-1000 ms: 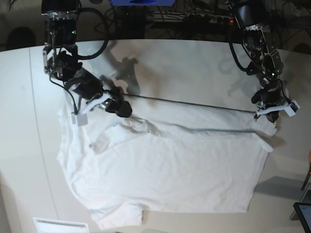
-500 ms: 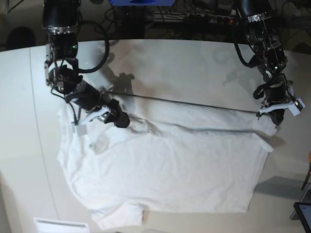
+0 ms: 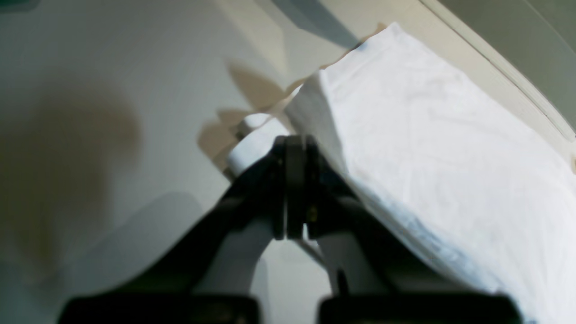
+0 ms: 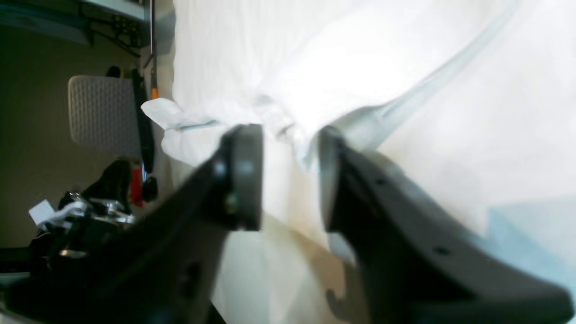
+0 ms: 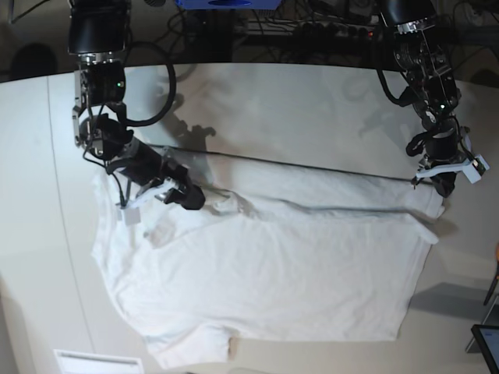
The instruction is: Fold the T-shirt properly
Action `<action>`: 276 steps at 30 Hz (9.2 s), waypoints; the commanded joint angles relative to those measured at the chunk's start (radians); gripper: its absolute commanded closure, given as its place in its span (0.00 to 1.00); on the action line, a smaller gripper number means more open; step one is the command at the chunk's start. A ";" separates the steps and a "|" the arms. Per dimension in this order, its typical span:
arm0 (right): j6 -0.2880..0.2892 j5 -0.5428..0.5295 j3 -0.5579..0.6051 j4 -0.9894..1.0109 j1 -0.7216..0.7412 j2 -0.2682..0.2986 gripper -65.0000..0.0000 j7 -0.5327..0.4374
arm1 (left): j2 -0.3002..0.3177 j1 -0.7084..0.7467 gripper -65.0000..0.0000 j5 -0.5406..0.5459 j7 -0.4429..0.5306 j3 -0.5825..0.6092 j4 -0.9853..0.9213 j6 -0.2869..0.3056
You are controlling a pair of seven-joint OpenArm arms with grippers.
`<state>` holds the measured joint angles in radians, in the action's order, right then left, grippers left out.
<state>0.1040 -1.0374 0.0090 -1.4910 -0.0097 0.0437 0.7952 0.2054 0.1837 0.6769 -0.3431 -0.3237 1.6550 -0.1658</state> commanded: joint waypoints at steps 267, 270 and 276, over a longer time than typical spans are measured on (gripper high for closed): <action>-0.260 0.846 0.073 -0.185 -0.347 0.141 1.00 -0.366 | 0.091 -0.344 1.00 -0.474 -0.580 0.025 -0.494 0.423; -0.260 0.846 0.065 -0.202 -0.361 0.149 1.00 -0.363 | 0.099 -0.272 1.00 -0.464 -0.578 0.024 -0.428 0.423; -0.260 0.846 0.069 -0.214 -0.410 0.150 1.00 -0.363 | 0.081 -0.163 1.00 -0.464 -0.578 -0.021 -0.289 0.423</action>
<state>-0.1307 -0.2024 0.0860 -1.7058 -0.4034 0.1864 0.3733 0.2779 0.0029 0.2893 -0.8036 -0.3374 1.3792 0.2863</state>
